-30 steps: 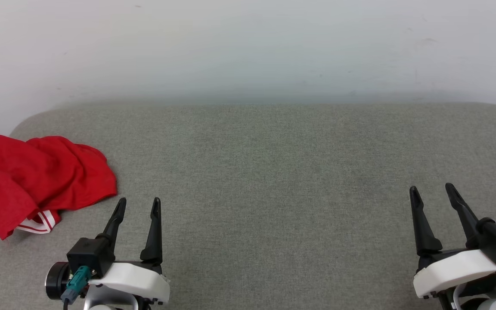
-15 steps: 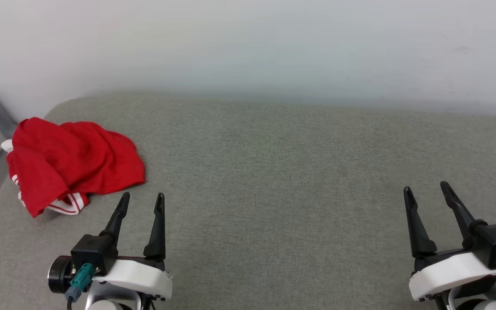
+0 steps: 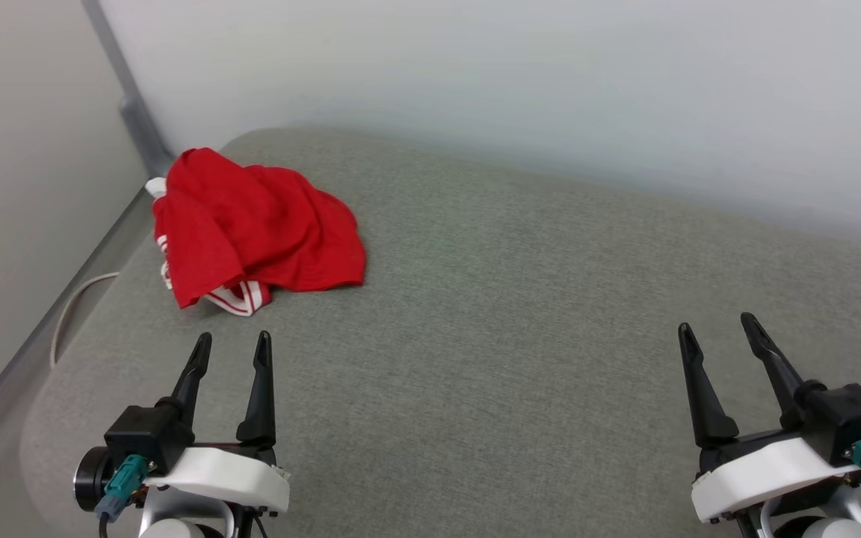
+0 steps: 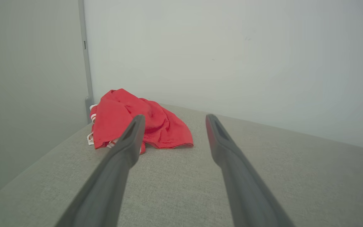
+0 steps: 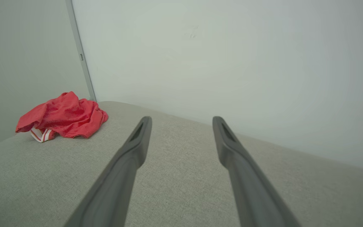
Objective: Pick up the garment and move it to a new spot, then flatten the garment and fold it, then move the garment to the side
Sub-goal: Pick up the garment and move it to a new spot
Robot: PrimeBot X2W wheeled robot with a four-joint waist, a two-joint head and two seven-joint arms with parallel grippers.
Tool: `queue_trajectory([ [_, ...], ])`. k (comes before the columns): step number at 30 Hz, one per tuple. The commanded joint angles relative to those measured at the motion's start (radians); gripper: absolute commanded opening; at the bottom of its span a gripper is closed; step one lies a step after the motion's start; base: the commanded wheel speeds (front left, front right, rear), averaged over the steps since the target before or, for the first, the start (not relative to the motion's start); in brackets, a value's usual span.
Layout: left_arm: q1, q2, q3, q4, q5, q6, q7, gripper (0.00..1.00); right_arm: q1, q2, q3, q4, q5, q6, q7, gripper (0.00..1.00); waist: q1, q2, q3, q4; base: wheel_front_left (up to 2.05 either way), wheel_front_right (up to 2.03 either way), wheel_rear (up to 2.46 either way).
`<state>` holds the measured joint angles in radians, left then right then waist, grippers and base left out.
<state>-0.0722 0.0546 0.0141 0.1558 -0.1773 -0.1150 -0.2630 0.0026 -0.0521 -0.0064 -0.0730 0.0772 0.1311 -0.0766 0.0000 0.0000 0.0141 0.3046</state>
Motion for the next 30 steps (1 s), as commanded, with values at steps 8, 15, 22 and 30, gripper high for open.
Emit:
queue_trajectory([
  [8, -0.003, -0.004, 0.015, 0.004, -0.011, -0.006, -0.003, 1.0, -0.016, 0.003, 0.019, 0.006, -0.004, -0.001, 0.0, 1.0, 0.0, 0.0, -0.002, 0.132, 0.0, 0.0, 0.0],
  [15, 0.001, -0.005, 0.025, 0.009, -0.011, -0.01, -0.003, 1.0, -0.022, 0.002, 0.038, 0.016, -0.006, -0.001, -0.01, 1.0, 0.0, 0.0, -0.006, 0.183, 0.0, 0.0, 0.0],
  [22, -0.006, -0.005, 0.024, 0.016, -0.017, -0.012, -0.003, 1.0, -0.024, 0.002, 0.038, 0.017, -0.001, -0.001, -0.012, 1.0, 0.0, 0.0, -0.006, 0.185, 0.0, 0.0, 0.0],
  [30, -0.075, -0.003, 0.044, 0.068, -0.062, -0.013, -0.003, 1.0, -0.041, 0.003, 0.036, 0.0, -0.01, -0.001, 0.004, 1.0, 0.0, 0.0, 0.035, 0.15, 0.0, 0.0, 0.0],
])
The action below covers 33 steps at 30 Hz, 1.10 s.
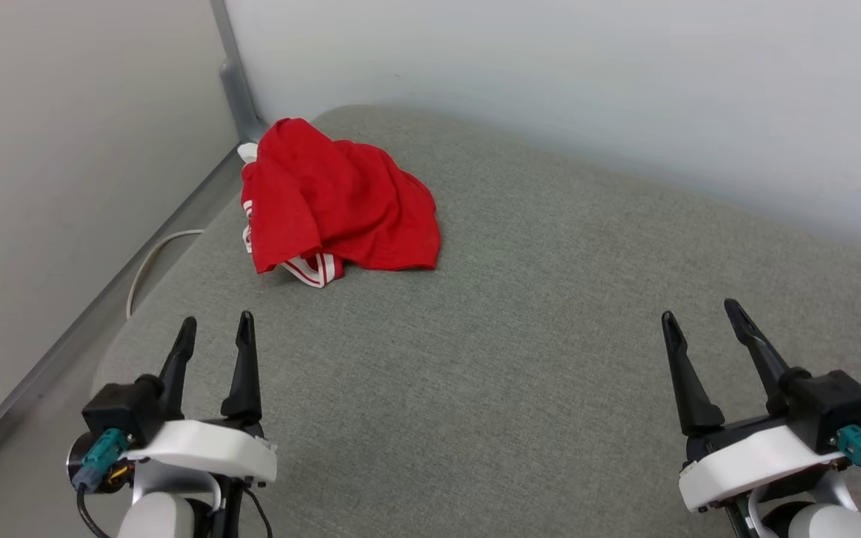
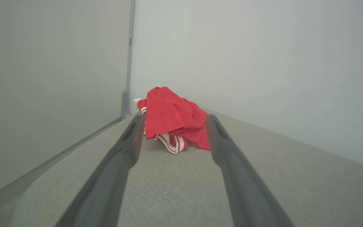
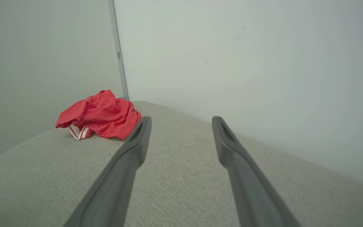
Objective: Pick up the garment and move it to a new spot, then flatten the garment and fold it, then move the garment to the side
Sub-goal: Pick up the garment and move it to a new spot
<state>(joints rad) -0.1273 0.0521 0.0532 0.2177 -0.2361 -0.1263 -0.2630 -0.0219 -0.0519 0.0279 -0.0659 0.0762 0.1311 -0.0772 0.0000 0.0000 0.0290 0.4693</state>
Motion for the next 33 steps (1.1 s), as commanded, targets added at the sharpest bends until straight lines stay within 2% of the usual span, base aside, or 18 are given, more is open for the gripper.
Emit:
queue_trajectory([
  [1, -0.043, 0.002, 0.006, 0.025, -0.018, -0.002, -0.003, 1.0, -0.022, 0.002, -0.001, -0.011, -0.013, -0.001, 0.007, 1.0, 0.0, 0.0, 0.033, -0.024, 0.0, 0.0, 0.0],
  [6, -0.168, 0.041, 0.037, 0.103, -0.096, -0.003, 0.052, 1.0, -0.062, -0.008, -0.003, -0.039, -0.027, -0.001, 0.026, 1.0, 0.0, 0.0, 0.12, -0.087, 0.0, 0.0, 0.0],
  [10, -0.286, 0.103, 0.061, 0.142, -0.162, -0.004, 0.146, 1.0, -0.097, -0.011, -0.011, -0.061, -0.033, -0.001, 0.03, 1.0, 0.0, 0.0, 0.206, -0.14, 0.0, 0.0, 0.0],
  [17, -0.475, 0.219, 0.071, 0.192, -0.272, -0.005, 0.383, 1.0, -0.167, -0.021, -0.02, -0.086, -0.04, -0.001, 0.03, 1.0, 0.0, 0.0, 0.362, -0.215, 0.0, 0.0, 0.0],
  [25, -0.669, 0.369, 0.095, 0.288, -0.339, 0.002, 0.675, 1.0, -0.258, -0.034, 0.014, -0.095, -0.037, -0.001, 0.028, 1.0, 0.0, 0.0, 0.521, -0.279, 0.0, 0.0, 0.0],
  [29, -0.744, 0.418, 0.099, 0.323, -0.367, 0.01, 0.792, 1.0, -0.304, -0.05, 0.028, -0.1, -0.033, -0.001, 0.029, 1.0, 0.0, 0.0, 0.588, -0.304, 0.0, 0.0, 0.0],
  [33, -0.79, 0.456, 0.103, 0.356, -0.386, 0.04, 0.899, 1.0, -0.334, -0.059, 0.04, -0.101, -0.029, -0.001, 0.025, 1.0, 0.0, 0.0, 0.632, -0.327, 0.0, 0.0, 0.0],
])
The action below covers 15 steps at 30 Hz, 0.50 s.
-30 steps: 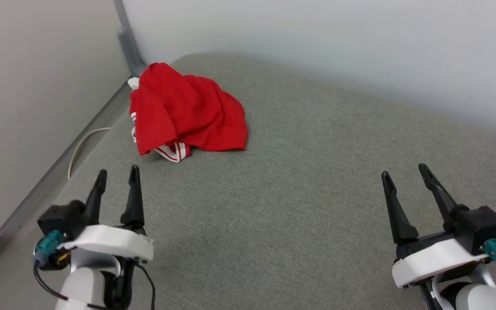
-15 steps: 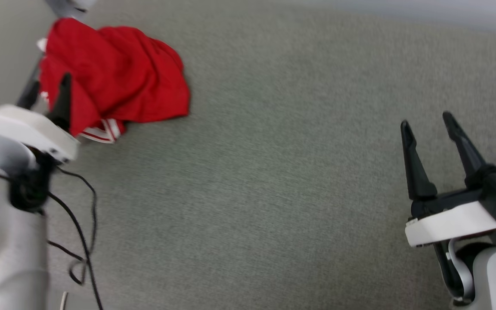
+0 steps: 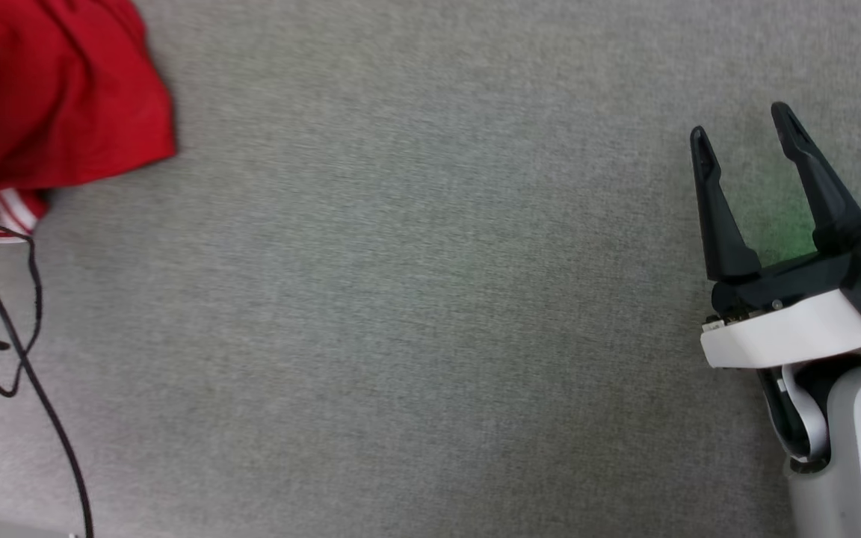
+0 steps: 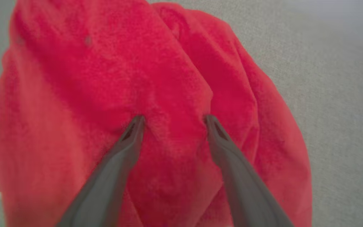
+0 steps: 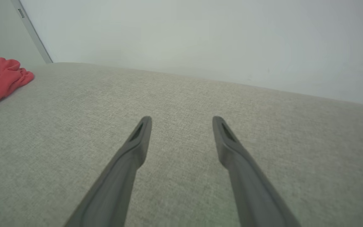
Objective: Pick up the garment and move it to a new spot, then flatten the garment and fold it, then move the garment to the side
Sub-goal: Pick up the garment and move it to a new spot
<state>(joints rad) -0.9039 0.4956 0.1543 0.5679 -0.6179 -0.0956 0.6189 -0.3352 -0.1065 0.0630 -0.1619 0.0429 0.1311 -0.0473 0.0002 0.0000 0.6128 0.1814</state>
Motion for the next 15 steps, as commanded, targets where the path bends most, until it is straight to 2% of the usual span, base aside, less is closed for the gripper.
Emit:
queue_trajectory([
  [1, -0.023, 0.02, 0.003, 0.007, -0.005, 0.017, 0.031, 1.0, -0.024, -0.007, 0.006, -0.006, 0.006, -0.001, -0.006, 1.0, -0.0002, 0.0, 0.055, -0.044, 0.0, 0.0, 0.0],
  [3, -0.029, 0.025, 0.002, 0.013, -0.003, 0.027, 0.048, 1.0, -0.027, -0.009, 0.006, -0.007, 0.007, -0.001, -0.006, 1.0, -0.0002, 0.0, 0.062, -0.047, 0.0, 0.0, 0.0],
  [8, -0.014, 0.024, -0.017, 0.063, -0.006, 0.081, 0.172, 1.0, -0.036, -0.012, -0.001, -0.026, 0.001, -0.001, 0.001, 1.0, -0.0002, 0.0, 0.076, -0.052, 0.0, 0.0, 0.0],
  [11, 0.007, 0.015, -0.039, 0.088, -0.012, 0.087, 0.243, 1.0, -0.039, -0.015, -0.005, -0.04, -0.006, -0.001, 0.003, 1.0, -0.0002, 0.0, 0.075, -0.049, 0.0, 0.0, 0.0],
  [12, 0.012, 0.007, -0.042, 0.086, -0.012, 0.095, 0.258, 0.9, -0.037, -0.015, -0.006, -0.044, -0.007, -0.001, 0.004, 1.0, -0.0002, 0.0, 0.071, -0.048, 0.0, 0.0, 0.0],
  [13, 0.019, 0.009, -0.049, 0.085, -0.01, 0.096, 0.272, 0.36, -0.035, -0.015, -0.005, -0.047, -0.007, -0.001, 0.004, 1.0, -0.0002, 0.0, 0.067, -0.047, 0.0, 0.0, 0.0],
  [14, 0.023, 0.012, -0.051, 0.086, -0.011, 0.095, 0.276, 0.0, -0.033, -0.015, -0.004, -0.048, -0.008, -0.001, 0.005, 1.0, -0.0002, 0.0, 0.063, -0.046, 0.0, 0.0, 0.0],
  [15, 0.028, 0.008, -0.053, 0.085, -0.011, 0.099, 0.277, 0.0, -0.03, -0.014, -0.003, -0.045, -0.009, -0.001, 0.003, 1.0, -0.0002, 0.0, 0.054, -0.045, 0.0, 0.0, 0.0],
])
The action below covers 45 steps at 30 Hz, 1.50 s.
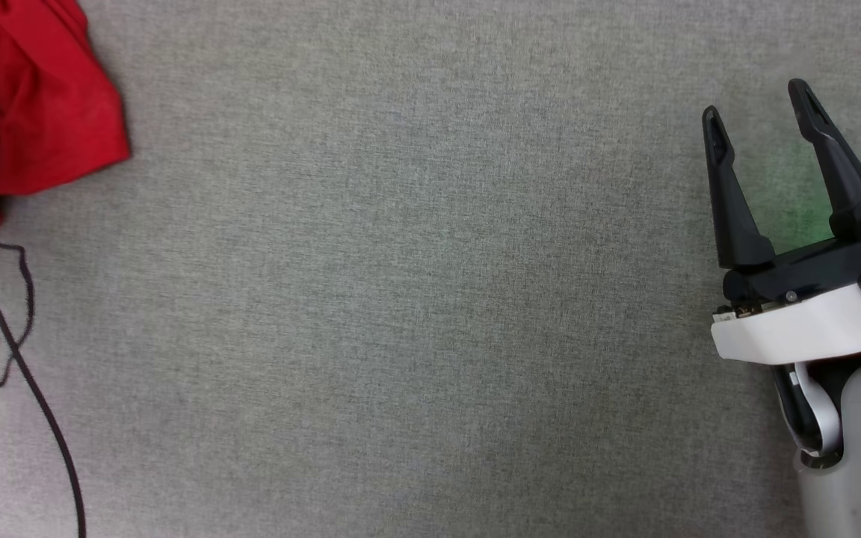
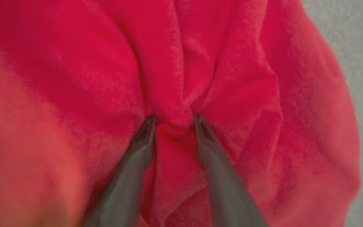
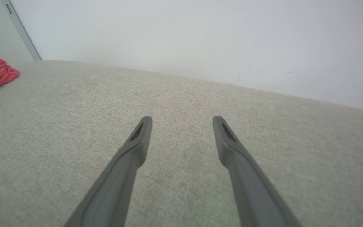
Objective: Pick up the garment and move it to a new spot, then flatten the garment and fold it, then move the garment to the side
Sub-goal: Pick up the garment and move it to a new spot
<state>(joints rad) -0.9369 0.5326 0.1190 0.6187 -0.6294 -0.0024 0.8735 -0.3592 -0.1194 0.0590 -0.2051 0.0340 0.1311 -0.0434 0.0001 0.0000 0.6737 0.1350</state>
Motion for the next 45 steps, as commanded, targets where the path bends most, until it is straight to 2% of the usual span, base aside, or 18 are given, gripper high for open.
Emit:
queue_trajectory([
  [1, 0.065, -0.034, -0.021, 0.031, 0.002, 0.004, 0.02, 0.0, -0.001, 0.0, 0.001, 0.001, 0.0, -0.001, -0.004, 1.0, -0.0001, 0.0, -0.019, 0.002, 0.0, 0.0, 0.0],
  [5, 0.071, -0.029, -0.026, -0.005, 0.021, -0.008, -0.048, 0.0, 0.024, 0.009, -0.004, 0.018, 0.005, -0.001, -0.01, 1.0, -0.0001, 0.0, -0.073, 0.007, 0.0, 0.0, 0.0],
  [9, 0.081, -0.011, -0.04, -0.041, 0.067, -0.033, -0.179, 0.0, 0.055, 0.021, -0.015, 0.041, 0.015, -0.001, -0.024, 1.0, -0.0001, 0.0, -0.152, 0.009, 0.0, 0.0, 0.0],
  [14, 0.097, -0.009, -0.054, -0.063, 0.126, -0.042, -0.371, 0.0, 0.101, 0.041, -0.041, 0.064, 0.028, -0.001, -0.036, 1.0, -0.0001, 0.0, -0.259, 0.007, 0.0, 0.0, 0.0],
  [19, 0.121, -0.039, -0.078, -0.088, 0.187, -0.032, -0.579, 0.0, 0.153, 0.057, -0.069, 0.088, 0.045, -0.001, -0.047, 1.0, -0.0001, 0.0, -0.365, -0.001, 0.0, 0.0, 0.0],
  [24, 0.153, -0.084, -0.112, -0.127, 0.226, -0.032, -0.719, 0.0, 0.209, 0.068, -0.099, 0.1, 0.064, -0.001, -0.055, 1.0, -0.0001, 0.0, -0.453, -0.017, 0.0, 0.0, 0.0],
  [28, 0.194, -0.111, -0.167, -0.181, 0.255, -0.047, -0.758, 0.0, 0.25, 0.07, -0.115, 0.104, 0.079, -0.001, -0.051, 1.0, -0.0001, 0.0, -0.513, -0.045, 0.0, 0.0, 0.0],
  [35, 0.286, -0.175, -0.241, -0.36, 0.253, -0.057, -0.736, 0.0, 0.307, 0.07, -0.138, 0.103, 0.111, -0.001, -0.03, 1.0, -0.0001, 0.0, -0.563, -0.12, 0.0, 0.0, 0.0],
  [41, 0.358, -0.267, -0.35, -0.5, 0.234, -0.078, -0.694, 0.0, 0.319, 0.07, -0.133, 0.086, 0.13, -0.001, -0.021, 1.0, -0.0001, 0.0, -0.556, -0.198, 0.0, 0.0, 0.0],
  [45, 0.399, -0.337, -0.474, -0.549, 0.232, -0.099, -0.668, 0.0, 0.303, 0.07, -0.135, 0.081, 0.137, -0.001, -0.028, 1.0, -0.0001, 0.0, -0.529, -0.251, 0.0, 0.0, 0.0],
])
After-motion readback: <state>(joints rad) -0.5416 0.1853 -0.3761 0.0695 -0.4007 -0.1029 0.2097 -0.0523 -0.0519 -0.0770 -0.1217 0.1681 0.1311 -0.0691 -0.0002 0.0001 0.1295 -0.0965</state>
